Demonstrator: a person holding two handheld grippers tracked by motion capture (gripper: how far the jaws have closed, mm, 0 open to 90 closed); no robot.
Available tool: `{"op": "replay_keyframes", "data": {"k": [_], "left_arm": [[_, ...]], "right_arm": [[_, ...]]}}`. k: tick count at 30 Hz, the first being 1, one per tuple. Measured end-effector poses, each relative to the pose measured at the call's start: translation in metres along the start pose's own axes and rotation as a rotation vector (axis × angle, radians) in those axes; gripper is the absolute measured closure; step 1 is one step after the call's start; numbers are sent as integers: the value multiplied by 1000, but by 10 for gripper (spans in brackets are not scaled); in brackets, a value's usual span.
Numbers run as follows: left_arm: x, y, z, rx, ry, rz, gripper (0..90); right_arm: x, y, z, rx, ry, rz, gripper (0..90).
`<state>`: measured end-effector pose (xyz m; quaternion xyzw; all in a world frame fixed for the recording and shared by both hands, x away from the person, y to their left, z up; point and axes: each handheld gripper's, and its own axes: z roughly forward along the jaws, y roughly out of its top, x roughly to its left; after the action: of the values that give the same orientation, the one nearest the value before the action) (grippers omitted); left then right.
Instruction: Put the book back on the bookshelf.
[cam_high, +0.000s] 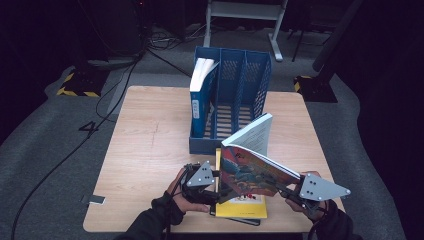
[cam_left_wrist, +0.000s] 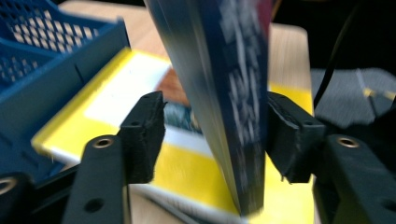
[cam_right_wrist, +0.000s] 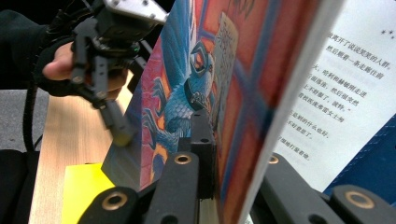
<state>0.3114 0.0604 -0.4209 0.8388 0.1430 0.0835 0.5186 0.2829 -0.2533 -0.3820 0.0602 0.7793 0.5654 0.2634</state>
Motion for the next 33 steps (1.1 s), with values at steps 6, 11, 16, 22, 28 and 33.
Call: {"op": "replay_keyframes", "data": {"k": [6,11,16,22,28,33], "left_arm": [[7,24,2,-92,7,33,506],[12,39,1,-142,-5,28,498],[13,52,0,-165,12,20,480],[16,62,2,-165,5,7,446],[17,65,6,-167,0,14,511],[14,64,-1,-178,-4,31,658]], "right_arm": [[1,1,0,3,-1,-2,842],[2,1,-1,5,-5,-6,838],[1,1,0,9,-12,-11,833],[1,1,2,8,-23,1,828],[0,0,2,15,-44,4,792],[-5,-8,-4,30,-75,38,692]]}}
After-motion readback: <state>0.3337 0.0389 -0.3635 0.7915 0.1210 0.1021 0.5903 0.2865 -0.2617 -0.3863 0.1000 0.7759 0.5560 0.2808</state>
